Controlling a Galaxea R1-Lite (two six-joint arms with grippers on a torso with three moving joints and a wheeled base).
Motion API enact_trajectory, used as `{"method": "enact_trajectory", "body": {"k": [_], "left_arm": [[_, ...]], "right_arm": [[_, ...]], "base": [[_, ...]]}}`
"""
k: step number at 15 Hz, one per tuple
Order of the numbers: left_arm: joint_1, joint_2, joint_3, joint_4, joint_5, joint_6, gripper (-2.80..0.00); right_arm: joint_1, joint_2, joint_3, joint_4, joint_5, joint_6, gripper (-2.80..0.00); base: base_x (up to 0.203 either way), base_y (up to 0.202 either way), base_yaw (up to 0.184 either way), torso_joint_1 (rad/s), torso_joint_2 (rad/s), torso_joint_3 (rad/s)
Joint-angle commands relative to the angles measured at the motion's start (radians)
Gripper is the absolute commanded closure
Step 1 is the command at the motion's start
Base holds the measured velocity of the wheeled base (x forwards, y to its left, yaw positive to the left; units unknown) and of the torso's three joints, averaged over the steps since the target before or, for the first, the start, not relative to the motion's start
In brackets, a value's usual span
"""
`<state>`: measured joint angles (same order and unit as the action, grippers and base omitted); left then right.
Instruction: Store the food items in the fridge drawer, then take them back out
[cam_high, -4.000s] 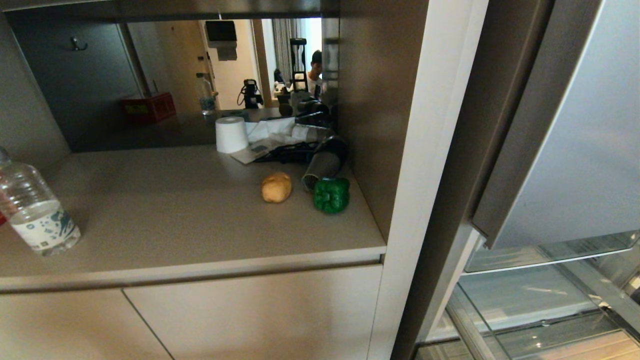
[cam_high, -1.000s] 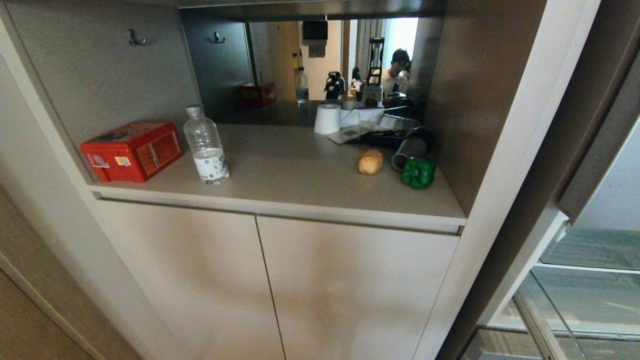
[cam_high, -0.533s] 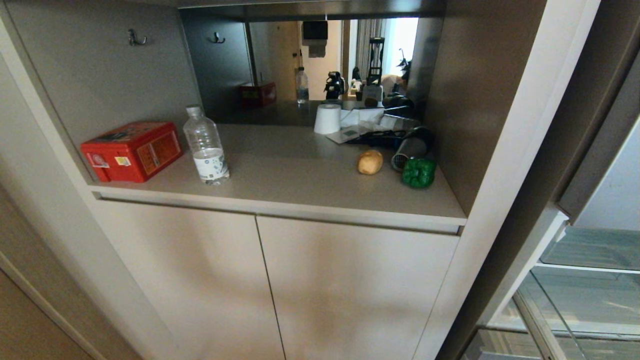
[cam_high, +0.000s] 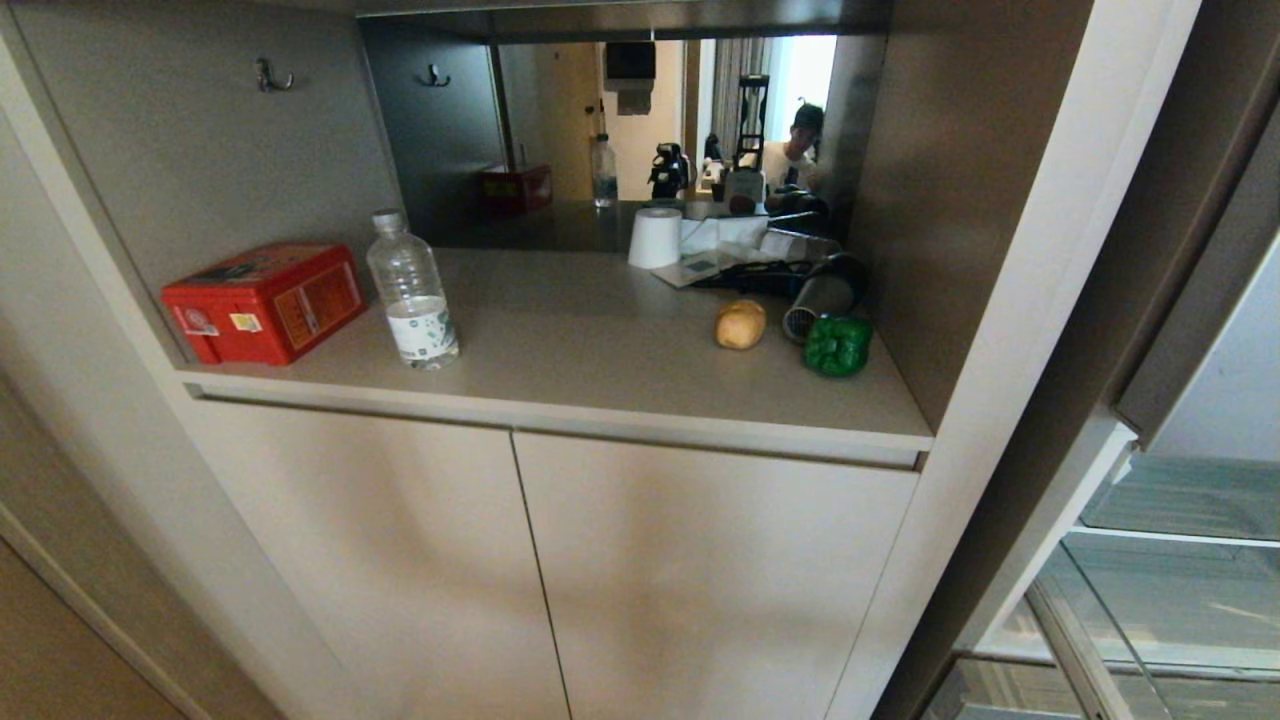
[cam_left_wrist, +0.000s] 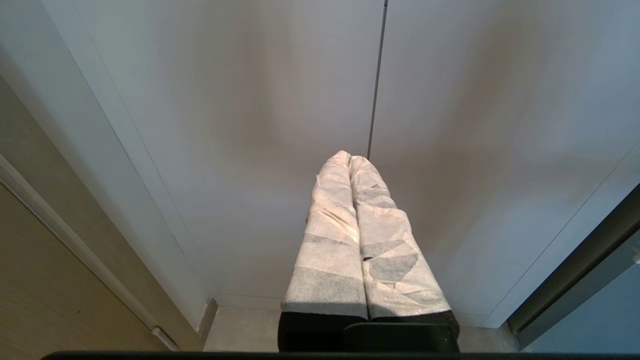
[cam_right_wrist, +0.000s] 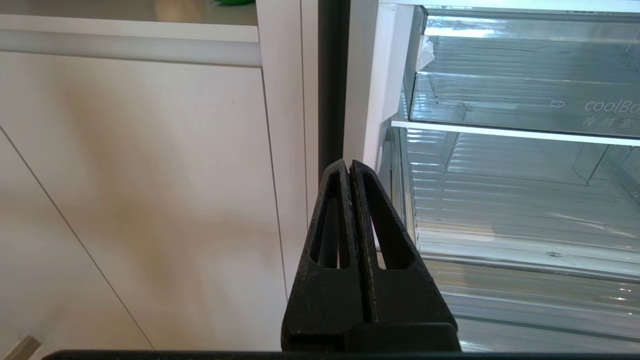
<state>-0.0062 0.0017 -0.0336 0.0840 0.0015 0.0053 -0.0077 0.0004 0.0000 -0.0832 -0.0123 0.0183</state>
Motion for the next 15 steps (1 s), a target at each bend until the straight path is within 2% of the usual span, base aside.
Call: {"method": "enact_trajectory", "body": {"k": [1,8,13,15], "left_arm": [[0.0,0.001,0.0,0.0,0.001,-0.001,0.0],[0.0,0.001,0.0,0.0,0.002,-0.001,0.0],[0.0,0.001,0.0,0.0,0.001,0.001,0.0],[0.0,0.001,0.0,0.0,0.0,0.0,0.0]], "right_arm": [[0.0,-0.002,0.031,-0.001,0.0,0.0,0.0],[0.0,-0.002,0.031,-0.001,0.0,0.0,0.0],[0.0,-0.002,0.031,0.001,0.008,-0.045,0.0],[0.0,0.009,-0.024,0.001,0.035,-0.045,0.0]], "base": [[0.0,0.0,0.0,0.0,0.0,0.0],[0.0,0.0,0.0,0.0,0.0,0.0],[0.0,0.0,0.0,0.0,0.0,0.0],[0.0,0.0,0.0,0.0,0.0,0.0]]}}
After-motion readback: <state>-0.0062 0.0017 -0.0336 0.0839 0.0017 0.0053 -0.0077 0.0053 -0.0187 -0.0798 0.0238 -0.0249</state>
